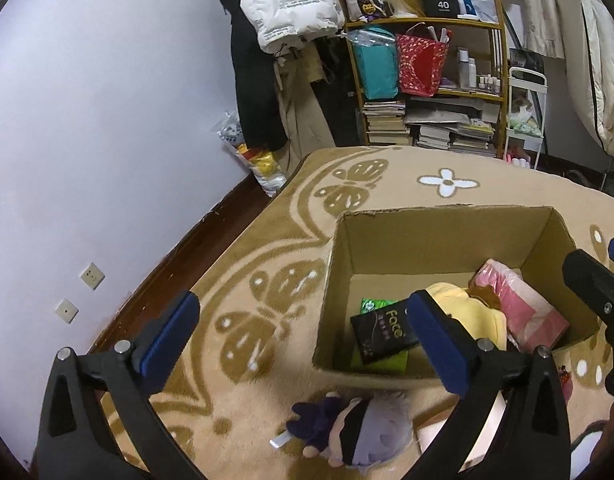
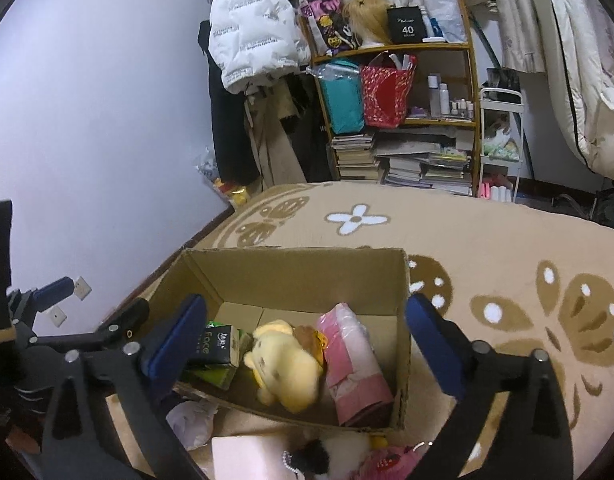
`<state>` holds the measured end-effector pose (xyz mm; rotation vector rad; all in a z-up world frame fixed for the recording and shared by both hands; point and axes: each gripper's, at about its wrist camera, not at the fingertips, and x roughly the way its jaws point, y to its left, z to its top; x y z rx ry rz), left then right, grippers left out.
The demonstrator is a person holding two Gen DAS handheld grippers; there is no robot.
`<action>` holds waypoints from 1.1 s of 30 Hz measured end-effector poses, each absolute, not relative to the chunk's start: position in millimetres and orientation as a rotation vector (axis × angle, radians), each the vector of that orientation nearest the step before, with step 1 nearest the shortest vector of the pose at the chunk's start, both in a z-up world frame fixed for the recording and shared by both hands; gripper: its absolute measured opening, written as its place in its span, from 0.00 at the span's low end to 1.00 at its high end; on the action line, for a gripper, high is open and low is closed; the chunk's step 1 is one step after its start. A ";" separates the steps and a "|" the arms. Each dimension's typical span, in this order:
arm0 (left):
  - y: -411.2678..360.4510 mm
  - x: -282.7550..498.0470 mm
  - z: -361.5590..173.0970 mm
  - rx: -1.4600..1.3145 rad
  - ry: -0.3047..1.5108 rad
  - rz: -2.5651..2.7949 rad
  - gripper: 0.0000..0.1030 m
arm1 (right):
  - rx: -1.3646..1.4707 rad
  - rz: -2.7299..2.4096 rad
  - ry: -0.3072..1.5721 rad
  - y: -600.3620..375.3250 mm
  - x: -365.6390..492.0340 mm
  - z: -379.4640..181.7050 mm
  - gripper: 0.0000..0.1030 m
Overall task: Organize soft objects
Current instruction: 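Open both tools to drop the black pack and yellow plush into the box, then lower both tools toward the plushes lying beside the box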
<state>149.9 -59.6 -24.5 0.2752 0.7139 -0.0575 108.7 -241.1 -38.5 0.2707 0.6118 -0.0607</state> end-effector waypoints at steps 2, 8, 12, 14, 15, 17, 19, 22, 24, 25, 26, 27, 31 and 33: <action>-55.3 145.6 -22.7 0.268 0.719 -0.052 1.00 | 0.267 -0.067 0.619 -239.8 104.5 -37.4 1.00; -44.4 132.5 -15.7 0.260 0.727 -0.041 1.00 | 0.282 -0.068 0.631 -236.6 88.5 -37.1 1.00; -38.3 122.9 -12.4 0.269 0.732 -0.038 1.00 | 0.263 -0.067 0.632 -230.0 75.8 -35.5 1.00; -34.9 118.0 -11.2 0.270 0.732 -0.032 1.00 | 0.266 -0.065 0.636 -228.7 71.1 -34.9 1.00; -33.8 116.0 -10.7 0.271 0.734 -0.033 1.00 | 0.268 -0.064 0.638 -227.9 67.3 -35.1 1.00; -31.9 111.2 -9.8 0.279 0.738 -0.032 1.00 | 0.270 -0.063 0.640 -226.9 61.5 -33.5 1.00; -29.9 107.7 -9.2 0.290 0.738 -0.028 1.00 | 0.270 -0.062 0.642 -226.4 59.9 -33.3 1.00; -27.0 101.0 -8.5 0.301 0.741 -0.027 1.00 | 0.273 -0.062 0.642 -225.7 51.9 -32.4 1.00; -25.5 96.4 -8.2 0.299 0.745 -0.031 1.00 | 0.279 -0.064 0.641 -225.0 46.1 -32.9 1.00; -25.0 94.0 -7.9 0.296 0.748 -0.035 1.00 | 0.283 -0.065 0.644 -224.7 42.3 -33.0 1.00; -24.8 92.0 -7.4 0.296 0.750 -0.036 1.00 | 0.285 -0.064 0.645 -224.3 39.6 -33.1 1.00; -25.1 90.2 -7.4 0.298 0.750 -0.037 1.00 | 0.285 -0.065 0.648 -224.1 38.0 -32.3 1.00; -25.0 82.5 -7.6 0.310 0.748 -0.042 1.00 | 0.272 -0.071 0.647 -221.0 31.4 -29.2 1.00; -24.5 79.9 -9.7 0.310 0.756 -0.042 1.00 | 0.271 -0.073 0.647 -219.9 28.5 -28.7 1.00</action>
